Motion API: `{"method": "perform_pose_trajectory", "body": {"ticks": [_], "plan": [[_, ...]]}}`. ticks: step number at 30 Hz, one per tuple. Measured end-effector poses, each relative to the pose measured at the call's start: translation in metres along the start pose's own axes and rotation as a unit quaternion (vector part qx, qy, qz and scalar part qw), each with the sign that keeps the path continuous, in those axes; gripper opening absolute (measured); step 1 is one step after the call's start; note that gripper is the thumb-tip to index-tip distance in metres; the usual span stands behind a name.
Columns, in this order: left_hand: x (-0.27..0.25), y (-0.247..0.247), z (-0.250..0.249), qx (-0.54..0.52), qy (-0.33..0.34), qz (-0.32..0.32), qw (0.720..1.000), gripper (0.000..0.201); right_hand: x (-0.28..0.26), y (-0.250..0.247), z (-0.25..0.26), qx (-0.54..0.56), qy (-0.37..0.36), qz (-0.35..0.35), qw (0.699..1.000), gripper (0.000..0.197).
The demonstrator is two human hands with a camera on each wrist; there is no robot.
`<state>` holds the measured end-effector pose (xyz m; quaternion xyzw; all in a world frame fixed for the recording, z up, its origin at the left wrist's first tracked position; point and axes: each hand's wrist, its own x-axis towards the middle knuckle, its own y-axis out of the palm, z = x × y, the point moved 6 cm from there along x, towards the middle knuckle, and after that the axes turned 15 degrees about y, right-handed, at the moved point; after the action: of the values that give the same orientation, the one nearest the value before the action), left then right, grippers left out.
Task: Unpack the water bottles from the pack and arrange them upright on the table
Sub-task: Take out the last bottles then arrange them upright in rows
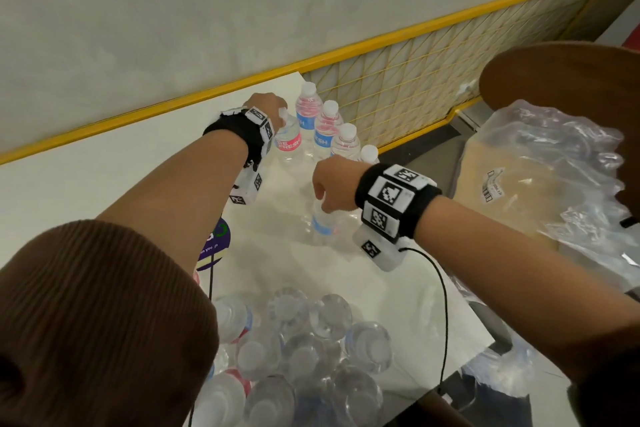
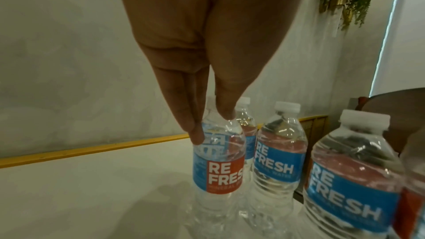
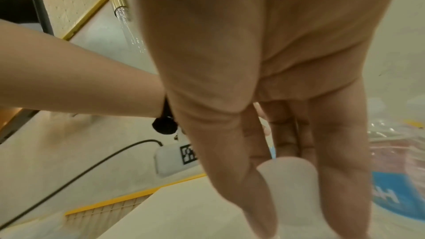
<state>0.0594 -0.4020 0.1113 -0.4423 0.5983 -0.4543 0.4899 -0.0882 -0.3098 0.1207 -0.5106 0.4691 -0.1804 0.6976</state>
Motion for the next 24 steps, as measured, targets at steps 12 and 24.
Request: {"method": "perform_pose_trajectory", "body": {"ticks": [12,24], "plan": [[0.002,0.014,0.021,-0.117,-0.024,-0.067,0.991,0.040,0.060,-0.044,0.002,-0.028,0.029,-0.040,0.998,0.041],[0.005,0.017,0.032,-0.217,-0.068,-0.105,0.968,0.038,0.084,-0.045,-0.014,0.019,0.064,-0.059,0.996,0.040]]}}
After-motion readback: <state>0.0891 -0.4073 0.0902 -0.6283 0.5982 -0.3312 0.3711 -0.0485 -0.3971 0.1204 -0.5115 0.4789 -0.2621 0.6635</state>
